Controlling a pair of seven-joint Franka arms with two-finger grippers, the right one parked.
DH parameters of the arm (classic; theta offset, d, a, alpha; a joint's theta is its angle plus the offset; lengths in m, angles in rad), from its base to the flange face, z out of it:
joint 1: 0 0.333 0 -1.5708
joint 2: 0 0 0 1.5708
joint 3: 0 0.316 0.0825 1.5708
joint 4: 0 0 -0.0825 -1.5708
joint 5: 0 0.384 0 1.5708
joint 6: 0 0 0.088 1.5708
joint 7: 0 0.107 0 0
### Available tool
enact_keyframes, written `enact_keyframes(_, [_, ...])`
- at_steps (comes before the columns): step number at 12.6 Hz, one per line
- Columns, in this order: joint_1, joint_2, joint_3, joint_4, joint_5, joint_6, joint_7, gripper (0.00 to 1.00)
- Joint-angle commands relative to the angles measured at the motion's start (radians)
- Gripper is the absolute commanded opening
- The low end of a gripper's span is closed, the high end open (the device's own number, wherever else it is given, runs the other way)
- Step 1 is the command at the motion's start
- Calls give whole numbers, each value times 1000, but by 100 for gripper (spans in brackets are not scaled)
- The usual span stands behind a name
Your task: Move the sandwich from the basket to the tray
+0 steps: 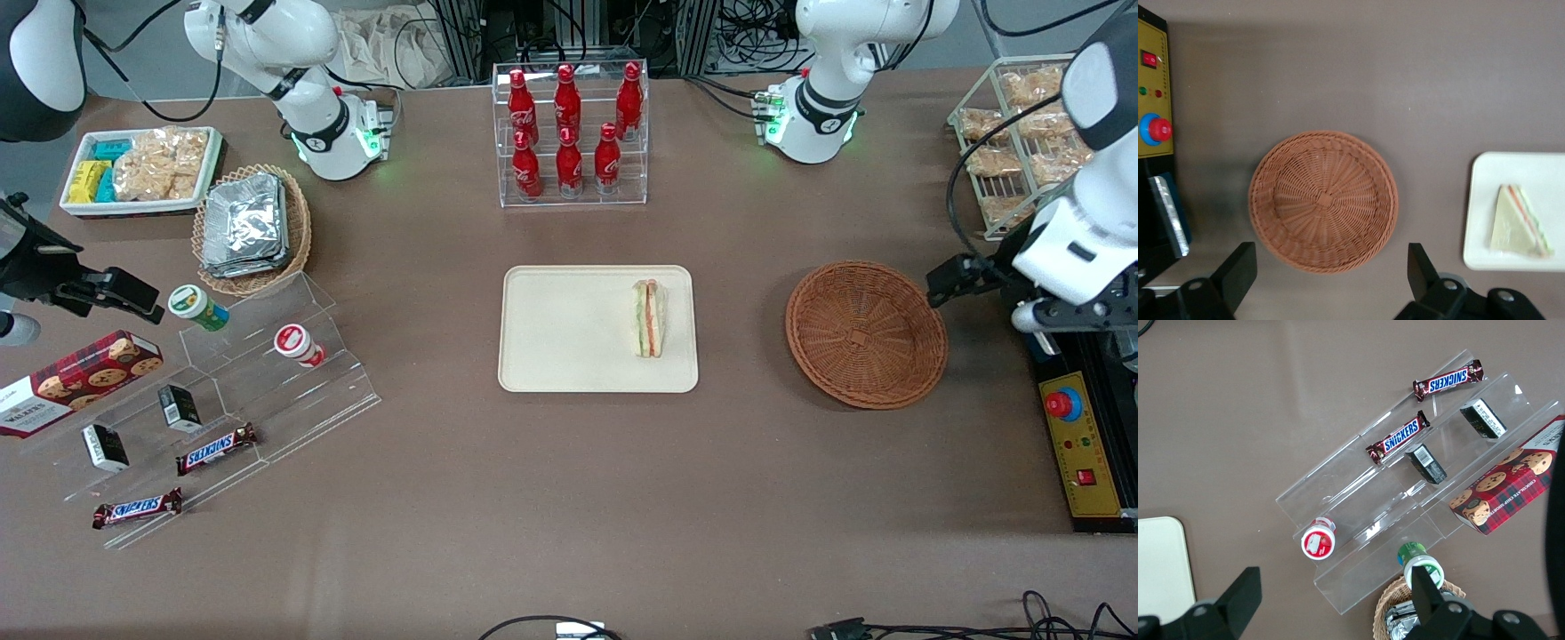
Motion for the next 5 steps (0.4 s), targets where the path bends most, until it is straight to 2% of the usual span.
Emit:
enact_keyframes(1, [59,-41,-60,8,-13,-56,46,100])
enact_keyframes(5, [94,-60,-106,13,-13,-69,43,100])
